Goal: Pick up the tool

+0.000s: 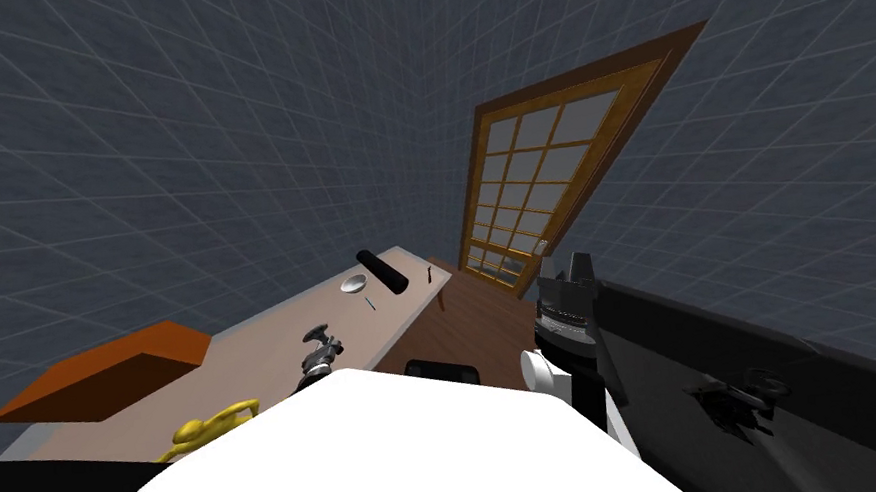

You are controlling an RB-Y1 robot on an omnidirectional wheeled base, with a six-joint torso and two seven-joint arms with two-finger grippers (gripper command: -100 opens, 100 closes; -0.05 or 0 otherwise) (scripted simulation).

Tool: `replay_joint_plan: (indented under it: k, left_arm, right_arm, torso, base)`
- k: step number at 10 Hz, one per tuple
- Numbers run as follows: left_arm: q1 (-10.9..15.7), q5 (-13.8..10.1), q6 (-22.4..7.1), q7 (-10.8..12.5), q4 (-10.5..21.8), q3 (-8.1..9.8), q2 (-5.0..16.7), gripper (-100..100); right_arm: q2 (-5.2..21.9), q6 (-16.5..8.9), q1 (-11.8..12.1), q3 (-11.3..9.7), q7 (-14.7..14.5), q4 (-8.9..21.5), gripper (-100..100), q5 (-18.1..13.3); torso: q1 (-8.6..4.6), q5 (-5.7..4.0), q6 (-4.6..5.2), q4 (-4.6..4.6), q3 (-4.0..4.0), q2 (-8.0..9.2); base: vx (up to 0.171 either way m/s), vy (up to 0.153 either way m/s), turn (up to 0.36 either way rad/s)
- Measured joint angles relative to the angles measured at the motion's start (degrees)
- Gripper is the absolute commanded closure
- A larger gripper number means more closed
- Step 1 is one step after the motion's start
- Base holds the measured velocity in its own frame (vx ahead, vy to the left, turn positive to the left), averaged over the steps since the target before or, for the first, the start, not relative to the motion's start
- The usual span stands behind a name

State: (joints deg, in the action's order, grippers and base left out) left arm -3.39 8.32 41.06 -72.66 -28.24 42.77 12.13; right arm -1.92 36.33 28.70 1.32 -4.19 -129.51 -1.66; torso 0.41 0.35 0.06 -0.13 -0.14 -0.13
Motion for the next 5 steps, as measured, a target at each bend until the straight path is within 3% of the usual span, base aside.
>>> replay_joint_plan:
  k: [1,2,4,5]
  left_arm:
    - [0.1,-0.1,-0.1,0.0,0.8,0.02,0.2,100]
    - [0.5,-0.2,0.3,-0.1,2.1,0.13,0.6,100]
    - [0.4,-3.3,0.5,-0.9,3.7,-0.18,2.1,100]
    - [0.4,-3.5,0.6,-1.0,3.8,-0.20,2.2,0]
  right_arm:
    - [0.0,0.0,0.0,0.0,0.0,0.0,0,0.0]
    - [0.0,0.0,0.0,0.0,0.0,0.0,0,0.0]
    - [0.0,0.0,0.0,0.0,0.0,0.0,0,0.0]
    - [0.0,0.0,0.0,0.0,0.0,0.0,0,0.0]
  torso:
    - [0.04,0.00,0.00,0.00,-0.02,-0.04]
    - [0.04,-0.01,0.02,0.01,-0.02,-0.05]
    - [-0.13,-0.06,0.03,0.04,0.06,0.08]
    - [-0.08,-0.05,0.02,0.03,0.03,0.04]
  base:
    - [0.000,0.000,0.000]
    - [-0.038,-0.036,-0.427]
    - [-0.027,-0.023,-0.086]
    - [0.000,0.000,0.000]
